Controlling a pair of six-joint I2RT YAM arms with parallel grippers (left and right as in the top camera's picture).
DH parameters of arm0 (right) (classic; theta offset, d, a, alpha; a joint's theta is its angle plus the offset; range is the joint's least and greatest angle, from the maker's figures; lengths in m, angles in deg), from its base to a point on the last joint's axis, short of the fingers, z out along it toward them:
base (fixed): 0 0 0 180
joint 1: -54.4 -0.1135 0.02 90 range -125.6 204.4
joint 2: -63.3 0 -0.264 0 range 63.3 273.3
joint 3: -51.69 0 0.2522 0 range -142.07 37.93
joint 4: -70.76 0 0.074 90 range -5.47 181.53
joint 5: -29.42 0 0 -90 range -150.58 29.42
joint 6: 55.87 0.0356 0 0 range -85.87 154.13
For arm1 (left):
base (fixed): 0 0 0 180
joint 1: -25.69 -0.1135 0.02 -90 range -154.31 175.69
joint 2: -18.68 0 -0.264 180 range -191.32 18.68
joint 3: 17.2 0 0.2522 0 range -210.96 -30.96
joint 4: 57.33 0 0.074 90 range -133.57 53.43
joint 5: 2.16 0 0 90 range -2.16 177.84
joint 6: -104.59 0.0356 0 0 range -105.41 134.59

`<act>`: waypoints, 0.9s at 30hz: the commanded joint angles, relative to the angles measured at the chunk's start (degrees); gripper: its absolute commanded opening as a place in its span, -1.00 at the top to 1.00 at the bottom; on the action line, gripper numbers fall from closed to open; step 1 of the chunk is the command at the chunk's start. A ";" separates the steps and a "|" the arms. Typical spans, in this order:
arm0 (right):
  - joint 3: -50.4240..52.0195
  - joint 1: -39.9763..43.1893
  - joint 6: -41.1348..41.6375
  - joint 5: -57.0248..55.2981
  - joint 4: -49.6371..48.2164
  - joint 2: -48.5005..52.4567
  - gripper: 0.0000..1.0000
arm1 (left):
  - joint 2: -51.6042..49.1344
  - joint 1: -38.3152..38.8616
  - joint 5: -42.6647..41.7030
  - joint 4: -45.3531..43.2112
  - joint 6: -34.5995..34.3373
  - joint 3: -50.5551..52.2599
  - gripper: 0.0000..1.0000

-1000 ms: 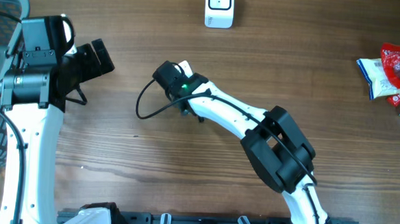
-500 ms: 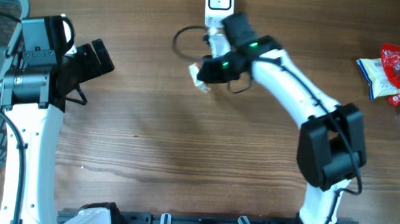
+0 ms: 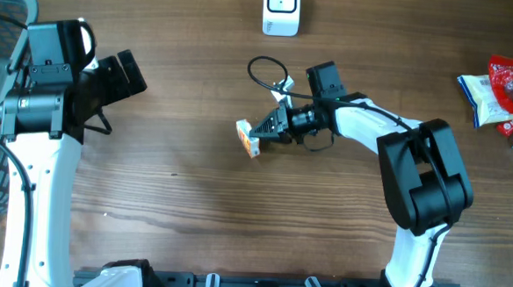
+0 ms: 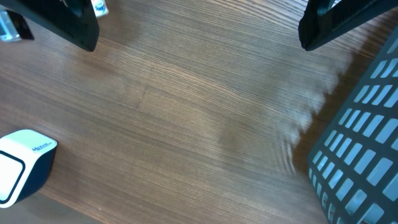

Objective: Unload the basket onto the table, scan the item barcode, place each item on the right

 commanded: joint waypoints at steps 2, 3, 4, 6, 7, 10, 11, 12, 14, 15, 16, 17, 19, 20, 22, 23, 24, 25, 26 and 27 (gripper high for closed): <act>0.52 0.63 2.91 -4.94 1.49 0.68 0.17 | 0.35 -0.26 -0.07 -0.11 -0.90 -0.17 -1.00; 0.52 0.74 2.95 -8.31 2.78 0.68 0.17 | 0.35 -0.26 -0.07 -0.13 -0.90 -0.17 -1.00; 0.52 0.90 3.02 -12.04 4.39 0.66 0.17 | 0.35 -0.26 -0.07 -0.11 -0.90 -0.17 -1.00; 0.50 1.42 3.13 -19.08 7.96 0.66 0.17 | 0.35 -0.26 -0.07 -0.11 -0.90 -0.17 -1.00; 0.48 1.86 3.02 -21.11 9.46 0.61 0.12 | 0.35 -0.26 -0.07 -0.11 -0.92 -0.17 -1.00; -1.18 4.09 0.24 -25.92 15.52 0.59 0.00 | 0.35 -0.26 -0.07 -0.13 -0.90 -0.17 -1.00; -1.95 4.70 -0.63 -27.61 17.38 0.59 0.00 | 0.35 -0.26 -0.07 -0.13 -0.92 -0.17 -1.00; -3.04 5.51 -1.75 -29.81 19.80 0.55 0.00 | 0.35 -0.26 -0.04 -0.13 -0.90 -0.17 -1.00; -5.88 7.08 -5.75 -33.40 24.85 0.07 0.00 | 0.35 -0.26 -0.07 -0.13 -0.90 -0.17 -1.00; -7.02 7.45 -7.30 -34.47 26.69 -0.17 -0.01 | 0.35 -0.26 -0.07 -0.11 -0.92 -0.17 -1.00; -8.61 7.78 -9.40 -35.71 28.98 -0.59 -0.01 | 0.35 -0.26 -0.07 -0.11 -0.90 -0.17 -1.00; -10.19 7.89 -12.09 -36.50 30.99 -1.11 -0.03 | 0.35 -0.26 -0.07 -0.11 -0.90 -0.17 -1.00; -12.98 7.78 -17.27 -36.76 33.92 -2.62 -0.09 | 0.35 -0.26 -0.07 -0.13 -0.90 -0.17 -1.00; -14.10 7.58 -19.61 -36.74 34.95 -3.50 -0.13 | 0.35 -0.26 -0.07 -0.11 -0.90 -0.17 -1.00; -15.91 6.82 -25.20 -35.93 36.59 -5.40 -0.22 | 0.35 -0.26 -0.04 -0.13 -0.90 -0.17 -1.00; -16.35 6.38 -27.30 -35.58 37.07 -6.16 -0.27 | 0.35 -0.26 -0.07 -0.13 -0.90 -0.17 -1.00; -16.72 5.46 -30.82 -34.75 37.66 -7.41 -0.34 | 0.35 -0.26 -0.07 -0.11 -0.90 -0.17 -1.00; -16.70 4.50 -32.98 -34.27 37.92 -8.35 -0.39 | 0.35 -0.26 -0.04 -0.11 -0.90 -0.17 -1.00; -16.70 3.06 -35.45 -34.14 38.36 -9.14 -0.40 | 0.35 -0.26 -0.07 -0.11 -0.90 -0.17 -1.00; -16.70 1.57 -37.31 -34.18 38.60 -9.44 -0.42 | 0.35 -0.26 -0.07 -0.11 -0.90 -0.17 -1.00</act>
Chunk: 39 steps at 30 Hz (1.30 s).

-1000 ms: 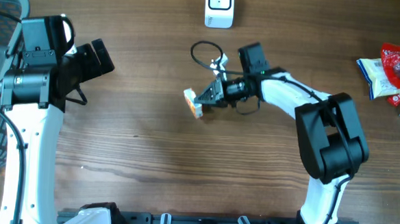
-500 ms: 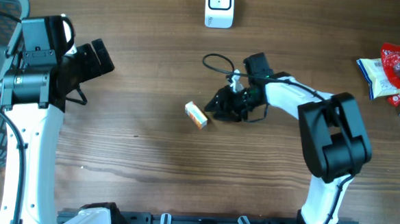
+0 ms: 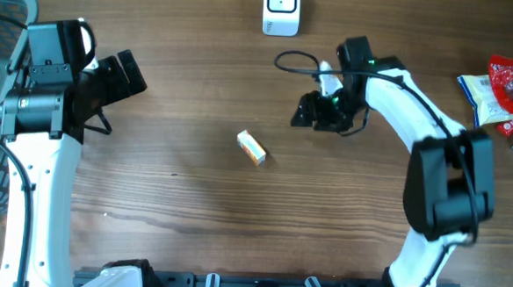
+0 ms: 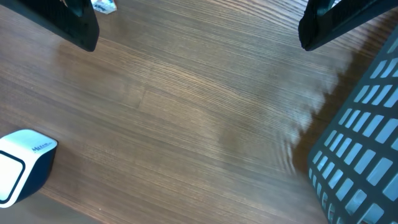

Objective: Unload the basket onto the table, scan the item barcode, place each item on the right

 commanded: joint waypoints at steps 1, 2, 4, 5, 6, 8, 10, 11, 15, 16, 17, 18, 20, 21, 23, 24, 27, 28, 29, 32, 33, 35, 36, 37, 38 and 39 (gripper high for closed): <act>-1.49 -6.05 -14.60 -0.09 1.05 -4.00 -0.42 | 0.35 -0.26 -0.07 -0.11 -0.90 -0.17 -1.00; -1.46 -7.91 -15.72 -0.61 1.03 -3.98 -0.43 | 0.35 -0.26 -0.07 -0.11 -0.92 -0.17 -1.00; -1.42 -11.41 -16.37 -3.85 0.61 -3.61 -0.50 | 0.35 -0.26 -0.07 -0.13 -0.92 -0.17 -1.00; -1.40 -13.53 -16.26 -6.84 0.20 -3.50 -0.56 | 0.35 -0.26 -0.07 -0.13 -0.90 -0.17 -1.00; -1.38 -16.02 -16.17 -10.78 -0.44 -3.21 -0.65 | 0.35 -0.26 -0.07 -0.13 -0.90 -0.17 -1.00; -1.36 -19.63 -15.98 -16.48 -1.55 -2.71 -0.69 | 0.35 -0.26 -0.07 -0.11 -0.90 -0.17 -1.00; -1.33 -22.18 -14.60 -20.98 -2.47 -2.34 -0.71 | 0.35 -0.26 -0.07 -0.11 -0.90 -0.17 -1.00; -1.33 -23.39 -14.10 -22.93 -2.75 -2.10 -0.71 | 0.35 -0.26 -0.07 -0.13 -0.90 -0.17 -1.00; -1.31 -25.99 -13.11 -25.53 -3.96 -1.55 -0.70 | 0.35 -0.26 -0.07 -0.13 -0.92 -0.17 -1.00; -1.31 -26.27 -11.87 -25.33 -4.42 -1.05 -0.71 | 0.35 -0.26 -0.07 -0.13 -0.90 -0.17 -1.00; -1.31 -26.29 -11.76 -25.33 -4.39 -0.72 -0.71 | 0.35 -0.26 -0.07 -0.13 -0.90 -0.17 -1.00; -1.31 -26.29 -11.69 -25.24 -4.20 -0.39 -0.71 | 0.35 -0.26 -0.07 -0.13 -0.90 -0.17 -1.00; -1.31 -26.29 -11.76 -23.91 -4.00 0.83 -0.69 | 0.35 -0.26 -0.07 -0.13 -0.90 -0.17 -1.00; -1.31 -26.29 -11.74 -23.15 -4.00 1.33 -0.68 | 0.35 -0.26 -0.07 -0.13 -0.92 -0.17 -1.00; -1.31 -26.29 -11.69 -22.27 -4.00 2.27 -0.64 | 0.35 -0.26 -0.07 -0.13 -0.90 -0.17 -1.00; -1.31 -26.29 -11.67 -22.29 -4.15 2.93 -0.60 | 0.35 -0.26 -0.07 -0.13 -0.90 -0.17 -1.00; -1.31 -26.27 -11.43 -22.51 -4.68 3.63 -0.48 | 0.35 -0.26 -0.07 -0.13 -0.90 -0.17 -1.00; -1.31 -26.27 -11.28 -22.62 -4.85 3.78 -0.38 | 0.35 -0.26 -0.07 -0.13 -0.90 -0.17 -1.00; -1.31 -26.27 -11.21 -22.58 -5.05 3.78 -0.32 | 0.35 -0.26 -0.07 -0.13 -0.90 -0.17 -1.00; -1.31 -26.23 -10.21 -22.97 -5.29 3.78 -0.04 | 0.35 -0.26 -0.07 -0.13 -0.90 -0.17 -1.00; -1.31 -26.23 -10.21 -22.97 -5.27 3.78 0.08 | 0.35 -0.26 -0.07 -0.13 -0.90 -0.17 -1.00; -1.31 -26.23 -10.21 -22.97 -5.27 3.78 0.23 | 0.35 -0.26 -0.07 -0.13 -0.90 -0.17 -1.00; -1.31 -26.23 -10.21 -22.97 -5.25 3.78 0.27 | 0.35 -0.26 -0.07 -0.13 -0.90 -0.17 -1.00; -1.31 -26.23 -10.21 -22.97 -5.25 3.78 0.26 | 0.35 -0.26 -0.07 -0.13 -0.92 -0.17 -1.00; -1.31 -26.23 -10.21 -22.97 -5.25 3.78 0.27 | 0.35 -0.26 -0.07 -0.13 -0.90 -0.17 -1.00; -1.31 -26.23 -10.21 -22.99 -5.22 3.78 0.26 | 0.35 -0.26 -0.07 -0.13 -0.90 -0.17 -1.00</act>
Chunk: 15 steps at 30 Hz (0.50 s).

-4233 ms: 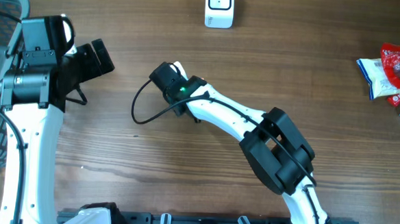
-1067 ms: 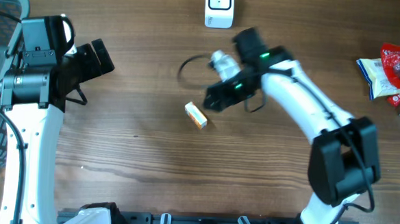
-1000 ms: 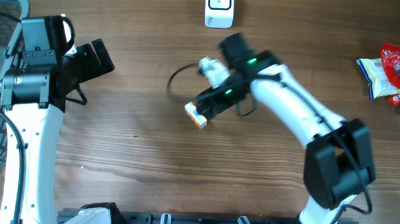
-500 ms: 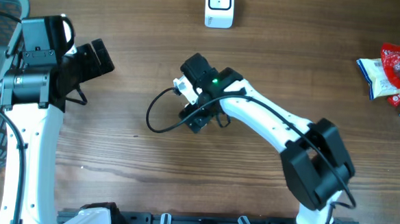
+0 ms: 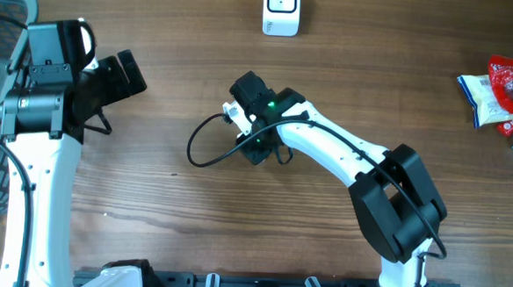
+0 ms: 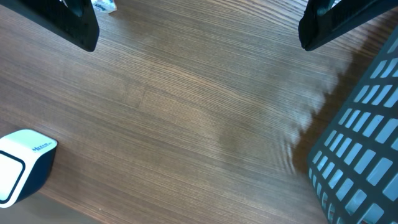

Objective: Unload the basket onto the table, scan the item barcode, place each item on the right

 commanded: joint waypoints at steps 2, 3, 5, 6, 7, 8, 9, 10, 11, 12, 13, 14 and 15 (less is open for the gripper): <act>-0.22 -0.07 0.28 0.09 -0.09 1.03 0.22 | 0.35 -0.26 -0.07 -0.13 -0.90 -0.17 -1.00; -0.22 -0.07 0.33 0.09 -0.09 1.09 0.14 | 0.35 -0.26 -0.07 -0.13 -0.90 -0.17 -1.00; -0.02 -0.07 0.74 0.09 -0.15 1.14 0.10 | 0.35 -0.26 -0.07 -0.13 -0.90 -0.17 -1.00; 0.11 -0.07 0.81 0.09 -0.17 1.14 0.10 | 0.35 -0.26 -0.04 -0.13 -0.90 -0.17 -1.00; 0.22 -0.07 1.29 0.07 -0.15 1.14 0.10 | 0.35 -0.26 -0.07 -0.13 -0.92 -0.17 -1.00; 0.46 -0.07 1.68 0.07 -0.31 1.14 0.11 | 0.35 -0.26 -0.07 -0.13 -0.90 -0.17 -1.00; 0.74 -0.07 1.68 0.07 -0.55 1.14 0.14 | 0.35 -0.26 -0.07 -0.13 -0.90 -0.17 -1.00; 0.85 -0.07 1.70 0.07 -0.57 1.14 0.19 | 0.35 -0.26 -0.07 -0.13 -0.90 -0.17 -1.00; 0.85 -0.07 1.77 0.09 -0.57 1.16 0.21 | 0.35 -0.26 -0.07 -0.11 -0.90 -0.17 -1.00; 0.85 -0.07 1.79 0.09 -0.61 1.18 0.22 | 0.35 -0.26 -0.07 -0.13 -0.90 -0.17 -1.00; 0.85 -0.07 1.77 0.09 -0.74 1.18 0.22 | 0.35 -0.26 -0.07 -0.13 -0.92 -0.17 -1.00; 0.85 -0.07 1.84 0.09 -0.85 1.18 0.21 | 0.35 -0.26 -0.07 -0.13 -0.90 -0.17 -1.00; 0.87 -0.07 1.92 0.09 -0.96 1.18 0.22 | 0.35 -0.26 -0.04 -0.11 -0.90 -0.17 -1.00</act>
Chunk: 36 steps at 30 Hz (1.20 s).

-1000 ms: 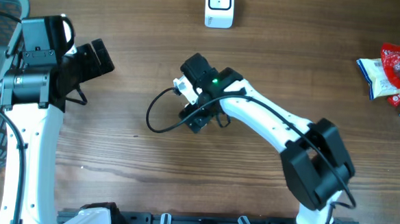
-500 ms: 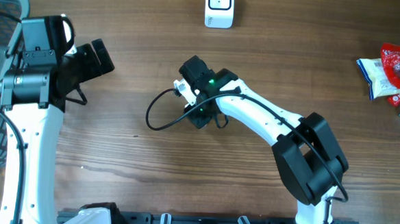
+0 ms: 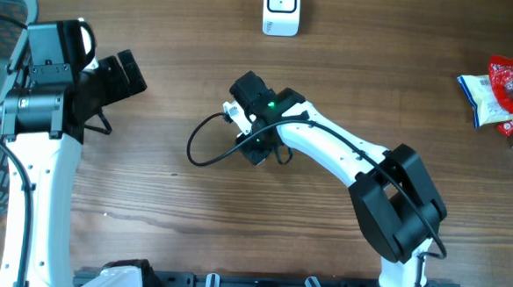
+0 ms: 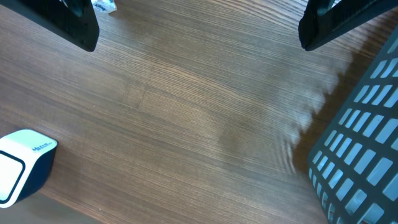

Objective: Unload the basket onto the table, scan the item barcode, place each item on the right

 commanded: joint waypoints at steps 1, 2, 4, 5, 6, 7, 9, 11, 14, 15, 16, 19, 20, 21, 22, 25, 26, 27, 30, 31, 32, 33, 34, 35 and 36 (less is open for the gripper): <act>0.90 -0.07 1.22 0.09 -0.79 1.20 0.21 | 0.35 -0.26 -0.07 -0.13 -0.92 -0.17 -1.00; 1.20 -0.07 1.27 0.09 -1.16 1.18 0.22 | 0.35 -0.26 -0.07 -0.13 -0.90 -0.17 -1.00; 1.86 -0.07 1.29 0.09 -1.62 1.18 0.21 | 0.35 -0.26 -0.07 -0.13 -0.90 -0.17 -1.00; 2.29 -0.07 1.60 0.09 -1.92 1.20 0.21 | 0.35 -0.26 -0.04 -0.13 -0.90 -0.17 -1.00; 2.78 -0.07 2.27 0.09 -2.36 1.20 0.21 | 0.35 -0.26 -0.07 -0.13 -0.90 -0.17 -1.00; 3.04 -0.07 2.38 0.11 -2.58 1.20 0.21 | 0.35 -0.26 -0.07 -0.13 -0.92 -0.17 -1.00; 3.21 -0.07 2.64 0.11 -2.78 1.20 0.21 | 0.35 -0.26 -0.07 -0.13 -0.92 -0.17 -1.00; 3.21 -0.07 2.62 0.09 -3.19 1.18 0.22 | 0.35 -0.26 -0.07 -0.13 -0.92 -0.17 -1.00; 3.21 -0.04 3.56 0.09 -4.00 1.18 0.34 | 0.35 -0.26 -0.07 -0.13 -0.90 -0.17 -1.00; 3.21 -0.02 3.87 0.09 -4.31 1.18 0.41 | 0.35 -0.26 -0.07 -0.11 -0.92 -0.17 -1.00; 3.17 -0.02 3.93 0.13 -4.44 1.18 0.51 | 0.35 -0.26 -0.07 -0.13 -0.90 -0.17 -1.00; 2.93 0.04 5.53 0.11 -4.55 1.18 0.74 | 0.35 -0.26 -0.07 -0.13 -0.90 -0.17 -1.00; 2.86 0.07 5.77 0.24 -4.52 1.16 0.78 | 0.35 -0.26 -0.07 -0.13 -0.90 -0.17 -1.00; 2.62 0.28 5.86 1.16 -4.42 1.16 0.84 | 0.35 -0.26 -0.07 -0.13 -0.90 -0.17 -1.00; 2.45 0.50 5.88 2.03 -4.31 1.16 0.89 | 0.35 -0.26 -0.07 -0.11 -0.90 -0.17 -1.00; 1.66 2.43 6.60 7.08 -4.22 1.05 0.91 | 0.35 -0.26 -0.07 -0.13 -0.90 -0.17 -1.00; 1.42 3.41 6.71 9.35 -4.24 1.05 0.91 | 0.35 -0.26 -0.07 -0.13 -0.90 -0.17 -1.00; 1.16 4.57 6.67 12.22 -4.22 1.05 0.91 | 0.35 -0.26 -0.07 -0.13 -0.90 -0.17 -1.00; 1.01 8.74 6.64 21.70 -4.57 1.05 0.91 | 0.35 -0.26 -0.07 -0.13 -0.90 -0.17 -1.00; 1.01 11.63 6.60 27.67 -4.70 1.05 0.91 | 0.35 -0.26 -0.07 -0.13 -0.90 -0.17 -1.00; 1.01 13.62 6.51 31.43 -4.72 1.05 0.92 | 0.35 -0.26 -0.07 -0.13 -0.90 -0.17 -1.00; 1.01 15.82 6.01 35.47 -4.70 1.05 0.91 | 0.35 -0.26 -0.07 -0.13 -0.90 -0.17 -1.00; 1.01 17.90 5.31 39.28 -4.68 1.05 0.91 | 0.35 -0.26 -0.07 -0.13 -0.90 -0.17 -1.00; 1.03 20.00 5.20 42.95 -4.66 1.07 0.91 | 0.35 -0.26 -0.07 -0.11 -0.90 -0.17 -1.00; 1.03 22.25 5.22 46.40 -4.63 1.07 0.91 | 0.35 -0.26 -0.07 -0.13 -0.90 -0.17 -1.00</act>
